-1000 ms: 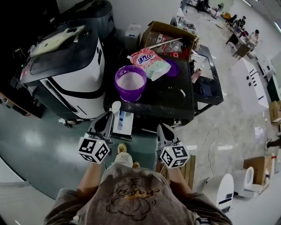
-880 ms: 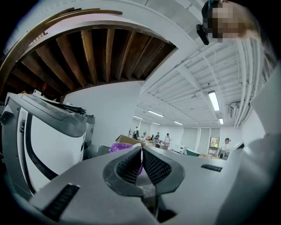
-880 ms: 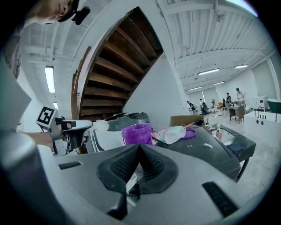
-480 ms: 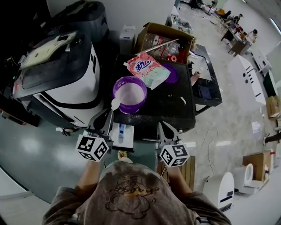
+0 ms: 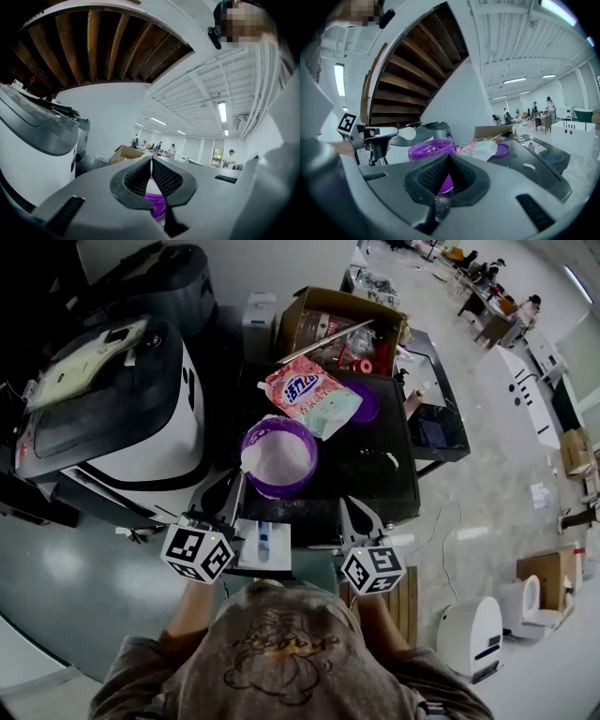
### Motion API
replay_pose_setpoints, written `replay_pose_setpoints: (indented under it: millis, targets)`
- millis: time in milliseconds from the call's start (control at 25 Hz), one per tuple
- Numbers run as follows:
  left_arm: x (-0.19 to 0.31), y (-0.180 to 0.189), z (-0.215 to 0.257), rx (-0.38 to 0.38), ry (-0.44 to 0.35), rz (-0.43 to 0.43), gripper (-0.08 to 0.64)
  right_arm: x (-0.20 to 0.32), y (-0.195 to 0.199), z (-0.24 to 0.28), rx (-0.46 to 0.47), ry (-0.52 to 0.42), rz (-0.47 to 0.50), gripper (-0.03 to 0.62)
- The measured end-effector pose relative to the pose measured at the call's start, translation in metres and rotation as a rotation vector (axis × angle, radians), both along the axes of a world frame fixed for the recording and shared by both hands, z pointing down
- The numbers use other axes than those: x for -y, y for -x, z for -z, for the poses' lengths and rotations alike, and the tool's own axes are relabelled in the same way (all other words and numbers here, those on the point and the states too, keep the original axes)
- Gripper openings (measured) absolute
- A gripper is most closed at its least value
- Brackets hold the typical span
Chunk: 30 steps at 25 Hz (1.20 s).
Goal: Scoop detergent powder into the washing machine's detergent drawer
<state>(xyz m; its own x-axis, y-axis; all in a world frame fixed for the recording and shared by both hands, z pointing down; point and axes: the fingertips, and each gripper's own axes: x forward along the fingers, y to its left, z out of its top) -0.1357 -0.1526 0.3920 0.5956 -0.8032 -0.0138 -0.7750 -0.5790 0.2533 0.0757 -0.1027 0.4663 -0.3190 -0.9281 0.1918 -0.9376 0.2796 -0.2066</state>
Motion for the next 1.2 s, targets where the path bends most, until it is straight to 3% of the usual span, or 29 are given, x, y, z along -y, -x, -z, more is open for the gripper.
replay_pose_setpoints:
  millis: [240, 800, 1200]
  targets:
    - [0.016, -0.006, 0.001, 0.008, 0.006, -0.015, 0.025, 0.017, -0.002, 0.003, -0.001, 0.004, 0.004, -0.006]
    - [0.053, -0.013, 0.013, 0.081, 0.001, -0.026, 0.025, 0.056, -0.001, -0.005, 0.011, 0.022, 0.117, -0.007]
    - [0.069, -0.032, 0.006, 0.152, 0.07, -0.169, 0.025, 0.067, -0.004, -0.011, 0.017, 0.032, 0.156, -0.006]
